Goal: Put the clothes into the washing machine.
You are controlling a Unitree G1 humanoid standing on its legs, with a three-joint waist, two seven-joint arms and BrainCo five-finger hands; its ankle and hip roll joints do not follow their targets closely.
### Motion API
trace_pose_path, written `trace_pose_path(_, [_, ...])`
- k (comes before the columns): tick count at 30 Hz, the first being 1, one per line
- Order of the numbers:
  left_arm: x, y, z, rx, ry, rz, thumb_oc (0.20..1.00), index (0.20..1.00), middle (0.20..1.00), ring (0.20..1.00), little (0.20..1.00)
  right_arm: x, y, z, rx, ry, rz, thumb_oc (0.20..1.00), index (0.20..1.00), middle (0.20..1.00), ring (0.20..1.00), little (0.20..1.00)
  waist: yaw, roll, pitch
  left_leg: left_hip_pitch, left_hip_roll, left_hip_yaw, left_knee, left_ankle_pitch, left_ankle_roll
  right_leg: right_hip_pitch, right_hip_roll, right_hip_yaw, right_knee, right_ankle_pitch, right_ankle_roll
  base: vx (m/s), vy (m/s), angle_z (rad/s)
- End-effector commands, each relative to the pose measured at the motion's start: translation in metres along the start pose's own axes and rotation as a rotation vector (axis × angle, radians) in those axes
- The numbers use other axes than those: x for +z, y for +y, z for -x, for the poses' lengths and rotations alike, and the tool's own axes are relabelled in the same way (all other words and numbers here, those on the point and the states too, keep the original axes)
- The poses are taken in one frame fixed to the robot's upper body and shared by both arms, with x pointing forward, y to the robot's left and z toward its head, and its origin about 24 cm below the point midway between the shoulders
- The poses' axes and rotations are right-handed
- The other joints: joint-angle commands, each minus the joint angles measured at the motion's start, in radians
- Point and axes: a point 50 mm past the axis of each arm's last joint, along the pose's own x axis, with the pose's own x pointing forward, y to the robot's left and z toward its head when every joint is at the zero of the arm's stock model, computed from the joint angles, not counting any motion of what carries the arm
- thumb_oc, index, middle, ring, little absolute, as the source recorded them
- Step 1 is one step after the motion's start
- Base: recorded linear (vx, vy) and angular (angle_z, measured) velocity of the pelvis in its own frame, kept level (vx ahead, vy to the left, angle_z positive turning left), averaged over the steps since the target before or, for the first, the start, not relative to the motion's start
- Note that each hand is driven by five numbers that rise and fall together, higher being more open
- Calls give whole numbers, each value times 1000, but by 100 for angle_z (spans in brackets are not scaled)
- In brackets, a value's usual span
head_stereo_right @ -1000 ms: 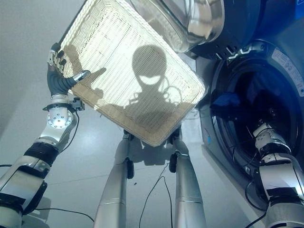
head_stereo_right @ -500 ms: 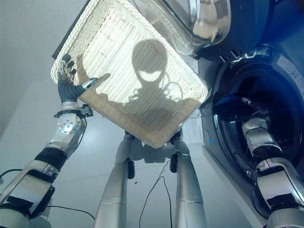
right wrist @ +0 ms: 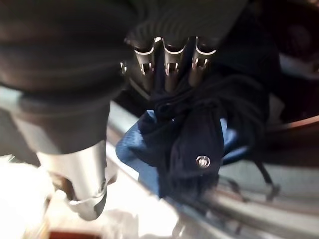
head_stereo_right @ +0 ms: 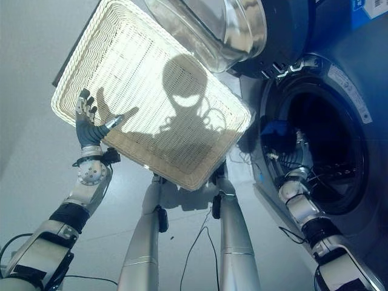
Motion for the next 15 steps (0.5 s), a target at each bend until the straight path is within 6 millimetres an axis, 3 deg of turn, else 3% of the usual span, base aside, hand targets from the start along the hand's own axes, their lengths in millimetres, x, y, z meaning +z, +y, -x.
trace_pose_path(1, [-4, 4, 3, 14, 7, -17, 1000, 1000, 1000, 1000, 1000, -7, 7, 17, 58, -48, 49, 1000, 1000, 1000, 1000, 1000, 31, -37, -20, 57, -42, 69, 140, -167, -13, 134, 50, -3, -270, 186, 103, -31, 45, -2])
trace_pose_path(6, [-39, 13, 35, -33, 170, -73, 1000, 1000, 1000, 1000, 1000, -23, 20, 36, 142, -19, 64, 1000, 1000, 1000, 1000, 1000, 50, -29, -20, 188, -38, 65, 108, -175, -10, 252, 39, -10, -276, 163, 106, -15, 10, -2])
trace_pose_path(9, [-73, 19, 78, -134, 352, -128, 1000, 1000, 1000, 1000, 1000, -44, 29, 58, 230, 37, 74, 1000, 1000, 1000, 1000, 1000, 72, -18, -20, 328, -35, 51, 68, -179, -11, 385, 28, -16, -292, 144, 112, 0, 0, 0])
trace_pose_path(10, [-77, 20, 84, -146, 373, -134, 1000, 1000, 1000, 1000, 1000, -47, 30, 61, 241, 46, 75, 1000, 1000, 1000, 1000, 1000, 75, -17, -20, 347, -34, 49, 62, -179, -12, 404, 27, -17, -295, 142, 113, 0, 0, 0])
trace_pose_path(12, [-103, 32, 130, -240, 552, -191, 1000, 1000, 1000, 1000, 1000, -74, 36, 84, 331, 170, 63, 1000, 1000, 1000, 1000, 1000, 95, -10, -20, 498, -27, 43, 15, -180, -16, 558, 19, -25, -321, 120, 121, 53, -23, 4])
trace_pose_path(15, [-124, 50, 177, -316, 739, -234, 1000, 1000, 1000, 1000, 1000, -107, 45, 119, 453, 351, 21, 1000, 1000, 1000, 1000, 1000, 107, -4, -36, 642, -15, 52, -45, -172, -26, 717, 11, -39, -380, 117, 121, 77, -15, 2])
